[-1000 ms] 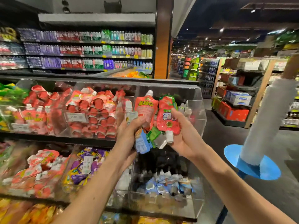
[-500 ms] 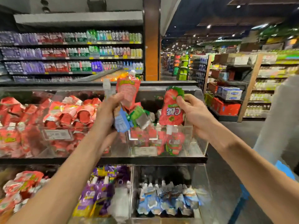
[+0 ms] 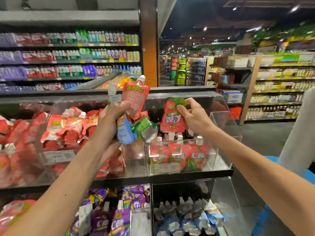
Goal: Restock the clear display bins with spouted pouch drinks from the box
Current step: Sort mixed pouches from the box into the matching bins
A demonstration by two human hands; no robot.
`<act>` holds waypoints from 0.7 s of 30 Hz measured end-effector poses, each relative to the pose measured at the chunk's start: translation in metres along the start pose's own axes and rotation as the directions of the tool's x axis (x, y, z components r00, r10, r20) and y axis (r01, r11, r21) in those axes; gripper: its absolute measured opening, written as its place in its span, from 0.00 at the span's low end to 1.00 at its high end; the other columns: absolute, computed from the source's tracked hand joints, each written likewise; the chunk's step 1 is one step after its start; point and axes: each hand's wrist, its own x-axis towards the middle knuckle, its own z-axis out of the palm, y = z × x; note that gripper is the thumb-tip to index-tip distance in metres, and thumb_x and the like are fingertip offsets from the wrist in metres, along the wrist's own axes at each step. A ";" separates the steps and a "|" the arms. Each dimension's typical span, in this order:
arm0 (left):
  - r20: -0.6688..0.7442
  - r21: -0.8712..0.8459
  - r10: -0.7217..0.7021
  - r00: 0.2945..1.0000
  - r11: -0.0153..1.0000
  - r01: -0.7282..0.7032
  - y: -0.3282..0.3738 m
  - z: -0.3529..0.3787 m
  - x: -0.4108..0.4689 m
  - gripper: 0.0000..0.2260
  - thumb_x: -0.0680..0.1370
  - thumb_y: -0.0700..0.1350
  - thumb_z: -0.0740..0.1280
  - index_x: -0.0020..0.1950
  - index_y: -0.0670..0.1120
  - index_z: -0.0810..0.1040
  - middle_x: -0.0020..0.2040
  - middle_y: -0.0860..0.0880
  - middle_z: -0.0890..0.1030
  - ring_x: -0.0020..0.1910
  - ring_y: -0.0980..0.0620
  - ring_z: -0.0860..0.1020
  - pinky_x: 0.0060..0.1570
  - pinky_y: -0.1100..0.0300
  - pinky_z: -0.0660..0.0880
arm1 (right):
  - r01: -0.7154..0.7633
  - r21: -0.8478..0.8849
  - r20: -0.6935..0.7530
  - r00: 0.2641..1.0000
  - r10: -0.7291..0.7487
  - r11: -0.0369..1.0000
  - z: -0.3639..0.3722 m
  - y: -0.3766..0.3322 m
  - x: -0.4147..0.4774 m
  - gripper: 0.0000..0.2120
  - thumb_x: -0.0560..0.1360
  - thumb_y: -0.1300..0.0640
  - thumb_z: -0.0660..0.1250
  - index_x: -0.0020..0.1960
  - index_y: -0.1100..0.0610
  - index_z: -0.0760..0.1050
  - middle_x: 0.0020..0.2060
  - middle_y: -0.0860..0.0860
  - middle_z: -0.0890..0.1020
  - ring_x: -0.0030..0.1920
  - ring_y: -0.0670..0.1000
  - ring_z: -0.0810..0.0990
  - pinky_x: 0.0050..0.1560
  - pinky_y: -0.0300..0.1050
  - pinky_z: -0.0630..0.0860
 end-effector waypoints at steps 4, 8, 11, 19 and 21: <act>-0.055 0.025 0.011 0.998 1.000 -0.009 -0.002 0.004 -0.001 0.09 0.68 0.50 0.74 0.39 0.50 0.74 0.30 0.54 0.76 0.26 0.56 0.73 0.26 0.61 0.75 | 0.048 -0.034 0.002 0.999 -0.048 0.998 -0.002 0.001 0.011 0.13 0.81 0.40 0.58 0.53 0.48 0.72 0.45 0.56 0.84 0.44 0.60 0.84 0.48 0.64 0.80; -0.072 0.053 0.044 0.996 0.998 -0.040 -0.004 0.009 -0.001 0.06 0.73 0.49 0.71 0.42 0.50 0.75 0.32 0.54 0.78 0.29 0.56 0.76 0.32 0.59 0.76 | 0.073 0.022 0.049 0.996 -0.074 0.997 -0.004 0.004 0.023 0.13 0.85 0.45 0.52 0.56 0.53 0.70 0.40 0.57 0.79 0.36 0.55 0.74 0.36 0.54 0.74; -0.038 0.065 0.040 0.998 0.997 -0.037 -0.005 0.006 -0.002 0.11 0.65 0.53 0.74 0.41 0.50 0.77 0.37 0.50 0.78 0.34 0.51 0.75 0.36 0.55 0.78 | -0.014 -0.027 0.106 0.994 0.017 1.000 -0.002 0.005 0.029 0.14 0.85 0.47 0.52 0.56 0.56 0.68 0.41 0.50 0.74 0.37 0.47 0.71 0.34 0.41 0.67; 0.019 0.086 0.061 0.998 0.994 -0.062 -0.009 -0.001 -0.005 0.12 0.66 0.53 0.72 0.40 0.48 0.73 0.37 0.49 0.76 0.35 0.52 0.74 0.39 0.56 0.75 | -0.047 -0.104 0.327 0.942 0.079 0.993 -0.008 0.004 0.034 0.22 0.74 0.53 0.71 0.64 0.54 0.66 0.58 0.54 0.77 0.50 0.49 0.78 0.51 0.53 0.78; 0.018 0.090 0.050 0.999 0.995 -0.052 -0.010 -0.004 -0.006 0.12 0.66 0.53 0.72 0.40 0.48 0.74 0.38 0.49 0.75 0.35 0.51 0.73 0.39 0.56 0.75 | -0.001 -0.081 0.347 0.937 0.030 0.997 -0.009 0.006 0.035 0.25 0.72 0.57 0.73 0.64 0.54 0.66 0.59 0.55 0.77 0.47 0.50 0.79 0.50 0.51 0.78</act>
